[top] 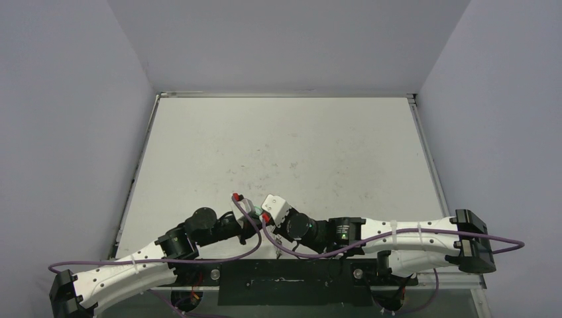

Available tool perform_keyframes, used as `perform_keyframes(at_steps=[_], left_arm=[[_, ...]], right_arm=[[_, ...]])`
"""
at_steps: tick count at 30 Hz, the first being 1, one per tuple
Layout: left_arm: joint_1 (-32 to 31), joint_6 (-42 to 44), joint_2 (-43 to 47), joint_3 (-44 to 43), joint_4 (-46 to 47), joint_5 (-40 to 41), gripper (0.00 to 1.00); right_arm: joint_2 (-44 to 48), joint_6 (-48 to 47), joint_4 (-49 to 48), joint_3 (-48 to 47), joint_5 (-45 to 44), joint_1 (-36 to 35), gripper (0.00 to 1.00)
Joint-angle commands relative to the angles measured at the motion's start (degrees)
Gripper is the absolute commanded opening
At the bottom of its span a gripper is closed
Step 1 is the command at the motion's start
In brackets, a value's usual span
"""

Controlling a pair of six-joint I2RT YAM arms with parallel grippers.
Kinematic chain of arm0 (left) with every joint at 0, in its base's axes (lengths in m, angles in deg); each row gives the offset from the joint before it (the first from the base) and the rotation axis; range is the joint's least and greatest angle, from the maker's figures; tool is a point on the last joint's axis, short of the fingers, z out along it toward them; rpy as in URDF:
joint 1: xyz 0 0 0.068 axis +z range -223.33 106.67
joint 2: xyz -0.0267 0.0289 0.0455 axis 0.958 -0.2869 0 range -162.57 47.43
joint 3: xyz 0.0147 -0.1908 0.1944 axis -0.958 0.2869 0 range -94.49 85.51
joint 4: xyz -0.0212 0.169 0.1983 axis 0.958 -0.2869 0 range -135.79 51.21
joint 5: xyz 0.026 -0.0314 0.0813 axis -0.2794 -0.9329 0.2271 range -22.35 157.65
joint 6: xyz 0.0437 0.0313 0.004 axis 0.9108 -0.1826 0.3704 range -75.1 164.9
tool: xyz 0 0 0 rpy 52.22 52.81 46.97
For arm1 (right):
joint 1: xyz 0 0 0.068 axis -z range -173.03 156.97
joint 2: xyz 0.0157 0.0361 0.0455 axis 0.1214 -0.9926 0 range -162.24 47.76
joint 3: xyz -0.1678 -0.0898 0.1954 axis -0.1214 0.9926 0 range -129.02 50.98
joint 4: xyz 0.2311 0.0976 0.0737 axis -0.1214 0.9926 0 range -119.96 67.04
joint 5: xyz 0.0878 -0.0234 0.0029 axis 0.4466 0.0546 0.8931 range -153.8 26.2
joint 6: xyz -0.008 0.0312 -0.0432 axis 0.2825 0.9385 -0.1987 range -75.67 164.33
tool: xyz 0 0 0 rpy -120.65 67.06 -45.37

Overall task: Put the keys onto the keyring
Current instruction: Insert the key onto the keyring, then adjust the key on the keyring.

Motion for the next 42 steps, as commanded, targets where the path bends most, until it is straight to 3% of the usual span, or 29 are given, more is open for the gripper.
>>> perform_keyframes(at_steps=[1, 10, 13, 19, 26, 29, 32, 38, 42], left_arm=[[-0.1, -0.5, 0.5, -0.6, 5.0, -0.6, 0.0], [-0.1, -0.6, 0.6, -0.6, 5.1, -0.6, 0.0], [-0.1, -0.6, 0.6, -0.5, 4.9, -0.5, 0.0], [-0.1, -0.4, 1.6, 0.0, 4.3, -0.6, 0.0], [-0.1, 0.6, 5.7, 1.9, 4.7, -2.1, 0.0], [-0.1, 1.4, 8.0, 3.5, 6.3, -3.5, 0.0], [-0.1, 2.1, 10.2, 5.9, 8.8, -4.9, 0.0], [-0.1, 4.1, 12.8, 9.9, 15.5, -8.5, 0.0], [-0.1, 5.9, 12.8, 10.9, 18.5, -11.7, 0.0]], right_arm=[[-0.1, 0.5, -0.6, -0.3, -2.0, 0.4, 0.0], [-1.2, 0.8, 0.1, 0.0, -2.7, 0.4, 0.0], [-0.5, 1.0, -0.7, 0.7, -2.9, 0.4, 0.09], [4.4, 2.5, -3.7, 4.5, -1.6, 2.0, 0.4], [15.4, 2.4, -11.7, 12.3, 10.2, 7.2, 0.7], [20.7, 2.0, -15.6, 15.9, 10.3, 7.4, 0.84], [24.2, 1.1, -17.3, 17.6, 9.7, 7.4, 0.86], [27.3, -4.5, -22.9, 21.5, 17.0, 7.4, 0.91], [25.5, -9.2, -26.8, 23.3, 26.2, 7.4, 0.89]])
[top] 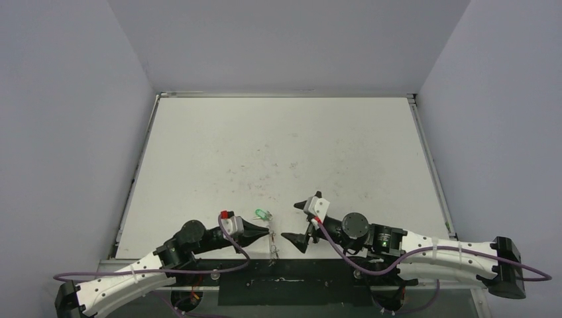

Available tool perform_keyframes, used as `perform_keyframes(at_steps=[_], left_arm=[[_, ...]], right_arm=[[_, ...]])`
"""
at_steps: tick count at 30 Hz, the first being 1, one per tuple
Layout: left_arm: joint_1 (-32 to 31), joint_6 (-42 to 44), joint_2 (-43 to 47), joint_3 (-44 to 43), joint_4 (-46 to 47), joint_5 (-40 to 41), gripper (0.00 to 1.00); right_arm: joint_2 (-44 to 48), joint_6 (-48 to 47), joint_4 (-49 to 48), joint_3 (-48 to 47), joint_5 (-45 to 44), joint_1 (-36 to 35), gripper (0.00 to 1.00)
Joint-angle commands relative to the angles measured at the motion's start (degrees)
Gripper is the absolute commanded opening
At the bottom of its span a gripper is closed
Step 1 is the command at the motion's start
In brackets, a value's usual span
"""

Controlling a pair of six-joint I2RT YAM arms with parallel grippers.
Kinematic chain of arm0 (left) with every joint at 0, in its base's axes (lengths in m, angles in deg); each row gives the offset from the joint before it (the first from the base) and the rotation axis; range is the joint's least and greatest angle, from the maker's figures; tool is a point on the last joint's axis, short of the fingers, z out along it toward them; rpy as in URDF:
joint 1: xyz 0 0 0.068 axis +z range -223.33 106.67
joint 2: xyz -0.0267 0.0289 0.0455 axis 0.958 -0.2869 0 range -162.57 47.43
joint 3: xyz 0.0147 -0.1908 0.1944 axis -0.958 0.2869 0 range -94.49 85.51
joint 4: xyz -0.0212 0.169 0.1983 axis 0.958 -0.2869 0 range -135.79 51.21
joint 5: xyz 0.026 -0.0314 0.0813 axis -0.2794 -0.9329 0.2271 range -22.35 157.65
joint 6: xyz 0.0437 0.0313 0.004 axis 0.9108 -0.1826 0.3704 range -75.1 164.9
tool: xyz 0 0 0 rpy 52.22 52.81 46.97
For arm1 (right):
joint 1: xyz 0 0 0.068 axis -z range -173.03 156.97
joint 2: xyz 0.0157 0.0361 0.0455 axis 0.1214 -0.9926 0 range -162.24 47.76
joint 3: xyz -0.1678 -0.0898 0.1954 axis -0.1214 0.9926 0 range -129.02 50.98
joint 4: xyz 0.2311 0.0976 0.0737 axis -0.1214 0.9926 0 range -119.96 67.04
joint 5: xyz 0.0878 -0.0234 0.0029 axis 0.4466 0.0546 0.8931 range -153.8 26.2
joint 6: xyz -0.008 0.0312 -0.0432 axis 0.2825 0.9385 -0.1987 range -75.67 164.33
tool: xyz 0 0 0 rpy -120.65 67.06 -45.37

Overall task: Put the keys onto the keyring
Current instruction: Adjust the key on the keyring.

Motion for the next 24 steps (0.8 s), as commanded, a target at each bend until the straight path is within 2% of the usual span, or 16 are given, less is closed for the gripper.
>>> perform_keyframes(at_steps=[1, 3, 8, 13, 18, 21, 24], left_arm=[[-0.1, 2.7, 0.4, -0.1, 9.6, -4.9, 0.0], [-0.1, 3.0, 0.2, 0.0, 10.4, -5.7, 0.0], [-0.1, 3.1, -0.8, -0.2, 12.2, -7.2, 0.0], [-0.1, 3.0, -1.8, -0.4, 12.9, -8.1, 0.0], [-0.1, 3.0, -2.3, -0.6, 13.3, -8.2, 0.0], [-0.1, 3.0, -2.4, -0.6, 13.6, -8.2, 0.0], [-0.1, 3.0, -2.6, -0.6, 13.8, -8.3, 0.0]], right_arm=[[-2.1, -6.0, -9.1, 1.9, 11.6, 0.0, 0.88], [-3.6, -7.3, -10.9, 2.5, 13.7, 0.0, 0.87], [-7.0, -9.0, -14.6, 3.7, 14.0, 0.0, 0.72], [-9.9, -9.3, -17.1, 3.7, 13.7, 0.0, 0.62], [-11.9, -9.0, -18.3, 3.1, 14.8, 0.0, 0.41], [-12.1, -8.5, -18.7, 3.3, 15.0, 0.0, 0.25], [-12.1, -8.3, -19.1, 3.6, 14.9, 0.0, 0.23]])
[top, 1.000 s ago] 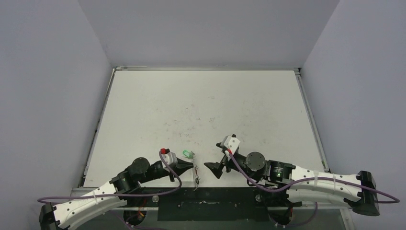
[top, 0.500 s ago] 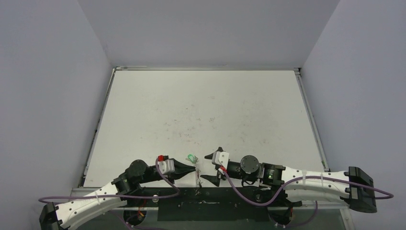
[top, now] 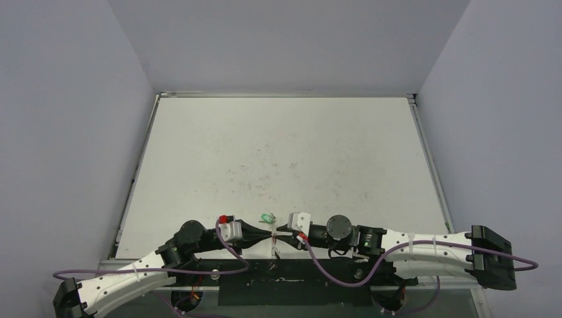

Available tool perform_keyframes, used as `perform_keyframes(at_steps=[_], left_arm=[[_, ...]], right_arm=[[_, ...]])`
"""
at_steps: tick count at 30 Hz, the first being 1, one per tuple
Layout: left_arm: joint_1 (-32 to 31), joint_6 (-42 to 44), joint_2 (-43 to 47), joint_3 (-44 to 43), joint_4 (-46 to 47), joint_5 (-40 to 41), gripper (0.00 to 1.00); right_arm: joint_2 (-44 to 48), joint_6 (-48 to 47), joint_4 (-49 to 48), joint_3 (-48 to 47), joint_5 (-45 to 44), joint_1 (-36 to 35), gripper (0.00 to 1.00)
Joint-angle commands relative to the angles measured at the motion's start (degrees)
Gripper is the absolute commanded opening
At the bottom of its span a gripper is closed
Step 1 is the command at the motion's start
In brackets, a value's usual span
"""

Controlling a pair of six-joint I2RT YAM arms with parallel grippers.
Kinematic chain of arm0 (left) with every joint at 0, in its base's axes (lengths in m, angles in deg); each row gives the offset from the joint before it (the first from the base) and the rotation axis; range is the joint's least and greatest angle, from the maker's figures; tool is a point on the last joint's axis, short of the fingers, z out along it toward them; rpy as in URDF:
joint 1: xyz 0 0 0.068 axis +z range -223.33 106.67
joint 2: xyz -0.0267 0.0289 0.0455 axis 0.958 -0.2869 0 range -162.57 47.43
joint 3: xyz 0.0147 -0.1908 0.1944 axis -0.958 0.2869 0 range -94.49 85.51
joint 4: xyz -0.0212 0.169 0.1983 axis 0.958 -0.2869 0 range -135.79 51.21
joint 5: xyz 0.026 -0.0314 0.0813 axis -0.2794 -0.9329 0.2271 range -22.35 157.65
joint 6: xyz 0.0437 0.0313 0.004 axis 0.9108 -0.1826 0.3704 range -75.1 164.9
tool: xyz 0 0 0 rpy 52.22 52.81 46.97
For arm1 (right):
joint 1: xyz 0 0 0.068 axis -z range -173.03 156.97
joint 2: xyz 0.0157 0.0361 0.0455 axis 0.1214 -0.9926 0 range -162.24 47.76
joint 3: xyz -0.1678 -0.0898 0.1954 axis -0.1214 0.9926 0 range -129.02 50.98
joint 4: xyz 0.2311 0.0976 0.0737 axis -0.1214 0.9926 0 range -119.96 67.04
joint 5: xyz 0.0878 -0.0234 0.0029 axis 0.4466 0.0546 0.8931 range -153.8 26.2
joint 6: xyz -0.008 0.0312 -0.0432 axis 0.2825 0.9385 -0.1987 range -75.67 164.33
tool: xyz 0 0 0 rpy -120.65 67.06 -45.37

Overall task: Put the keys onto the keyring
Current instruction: Adjust the key on the keyring.

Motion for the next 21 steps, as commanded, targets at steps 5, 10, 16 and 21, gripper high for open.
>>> perform_keyframes(at_steps=[5, 10, 16, 21], left_arm=[[-0.1, 0.2, -0.4, -1.7, 6.4, -1.5, 0.0], [-0.1, 0.2, -0.7, -1.6, 6.9, -1.8, 0.0], [-0.1, 0.1, -0.6, -1.5, 6.8, -1.9, 0.0], [-0.1, 0.5, 0.6, -1.8, 4.0, -0.1, 0.05]], right_arm=[[-0.6, 0.1, -6.3, -0.4, 1.6, 0.0, 0.25], [-2.4, 0.3, -6.9, -0.8, 2.6, 0.0, 0.23], [-1.1, 0.2, -4.6, -1.0, 1.3, 0.1, 0.0], [3.8, 0.2, 6.2, -4.1, -1.9, 0.5, 0.0]])
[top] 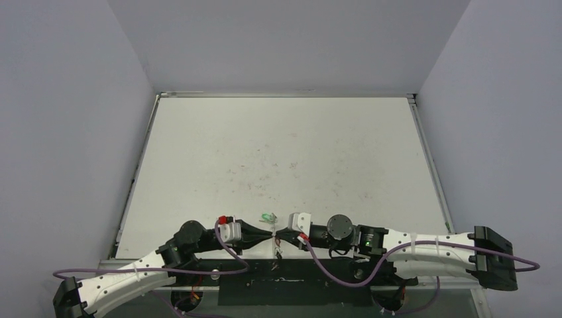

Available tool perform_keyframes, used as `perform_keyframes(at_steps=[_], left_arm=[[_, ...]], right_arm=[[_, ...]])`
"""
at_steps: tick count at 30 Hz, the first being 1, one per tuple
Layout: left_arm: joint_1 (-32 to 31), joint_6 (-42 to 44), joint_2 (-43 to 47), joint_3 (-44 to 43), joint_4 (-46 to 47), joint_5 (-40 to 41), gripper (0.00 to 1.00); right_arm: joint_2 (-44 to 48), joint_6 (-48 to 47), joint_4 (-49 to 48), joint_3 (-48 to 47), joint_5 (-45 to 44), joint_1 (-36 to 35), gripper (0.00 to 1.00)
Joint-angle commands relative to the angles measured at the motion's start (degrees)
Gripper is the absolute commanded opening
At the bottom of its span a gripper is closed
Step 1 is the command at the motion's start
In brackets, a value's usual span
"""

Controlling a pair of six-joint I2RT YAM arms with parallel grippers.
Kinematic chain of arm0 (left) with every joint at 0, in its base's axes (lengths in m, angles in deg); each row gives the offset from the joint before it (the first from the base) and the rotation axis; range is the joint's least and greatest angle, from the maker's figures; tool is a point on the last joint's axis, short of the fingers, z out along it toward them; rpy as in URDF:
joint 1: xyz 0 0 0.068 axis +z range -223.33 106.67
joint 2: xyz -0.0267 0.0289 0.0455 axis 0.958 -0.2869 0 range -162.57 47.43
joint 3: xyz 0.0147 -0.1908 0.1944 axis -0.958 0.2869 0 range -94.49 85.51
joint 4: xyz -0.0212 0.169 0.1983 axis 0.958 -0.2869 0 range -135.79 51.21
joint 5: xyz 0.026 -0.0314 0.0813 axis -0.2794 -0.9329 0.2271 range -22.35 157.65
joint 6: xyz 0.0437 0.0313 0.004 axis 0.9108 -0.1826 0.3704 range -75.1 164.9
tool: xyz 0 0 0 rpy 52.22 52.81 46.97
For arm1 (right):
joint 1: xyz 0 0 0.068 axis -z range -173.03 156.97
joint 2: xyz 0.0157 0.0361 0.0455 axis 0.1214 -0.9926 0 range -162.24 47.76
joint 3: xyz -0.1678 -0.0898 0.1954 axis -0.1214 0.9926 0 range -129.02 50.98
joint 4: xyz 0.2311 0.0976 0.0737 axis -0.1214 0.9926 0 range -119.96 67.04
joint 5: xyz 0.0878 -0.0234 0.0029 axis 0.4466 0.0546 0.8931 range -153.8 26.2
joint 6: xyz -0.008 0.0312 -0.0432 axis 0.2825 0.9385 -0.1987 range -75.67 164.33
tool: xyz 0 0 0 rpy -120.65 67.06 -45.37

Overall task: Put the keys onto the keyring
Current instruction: Adjust the key on the keyring.

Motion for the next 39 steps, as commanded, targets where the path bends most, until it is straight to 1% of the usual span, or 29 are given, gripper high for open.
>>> perform_keyframes(at_steps=[1, 2, 4, 7, 10, 12, 15, 18, 24, 26, 28, 30, 33, 37, 39], left_arm=[[-0.1, 0.5, 1.8, -1.9, 1.7, 1.3, 0.12], [-0.1, 1.7, 2.1, -2.3, 0.7, 2.1, 0.17], [-0.1, 2.8, 2.5, -2.9, -1.8, 3.9, 0.24], [-0.1, 4.6, 1.9, -4.4, -5.2, 4.8, 0.3], [-0.1, 5.6, 0.1, -5.7, -6.4, 4.7, 0.31], [-0.1, 6.2, -1.7, -6.3, -6.2, 4.0, 0.31], [-0.1, 6.0, -4.8, -6.7, -4.7, 3.0, 0.31], [-0.2, 4.9, -8.0, -6.3, -1.0, 1.8, 0.3], [-0.2, 2.1, -12.7, -4.4, 6.6, 2.6, 0.29], [-0.2, 1.7, -13.4, -3.8, 8.0, 2.8, 0.27], [-0.2, 1.5, -13.9, -3.6, 8.8, 3.3, 0.23], [-0.2, 1.7, -14.1, -3.6, 8.8, 3.6, 0.18], [-0.2, 2.1, -13.9, -3.7, 7.5, 4.0, 0.15], [-0.3, 3.2, -12.3, -4.8, 2.4, 4.7, 0.14], [-0.2, 3.4, -11.1, -5.1, 0.0, 5.2, 0.16]], right_arm=[[4.8, -0.1, 10.2, -5.2, -3.4, 0.7, 0.0], [5.0, -0.1, 14.9, -6.8, -3.5, 1.0, 0.0], [4.8, -0.4, 22.2, -10.0, -3.3, 1.4, 0.0], [3.1, -0.3, 30.4, -14.2, -3.1, 1.8, 0.0], [0.3, 0.4, 36.2, -17.9, -2.9, 2.2, 0.0], [-1.7, 1.4, 38.2, -19.9, -2.2, 2.7, 0.0], [-4.8, 3.1, 39.5, -22.4, 0.4, 4.1, 0.0], [-8.7, 5.2, 40.6, -24.9, 2.6, 5.6, 0.0], [-13.4, 9.9, 37.7, -27.1, 5.7, 7.4, 0.0], [-14.6, 10.4, 36.9, -27.4, 6.5, 7.5, 0.0], [-15.5, 10.7, 36.5, -27.7, 7.0, 7.6, 0.0], [-15.8, 10.9, 36.2, -27.8, 7.4, 7.6, 0.0], [-15.2, 11.0, 36.0, -27.7, 7.4, 7.8, 0.0], [-13.8, 11.1, 36.0, -27.2, 6.7, 8.1, 0.0], [-13.4, 11.0, 36.0, -27.1, 6.7, 8.1, 0.0]])
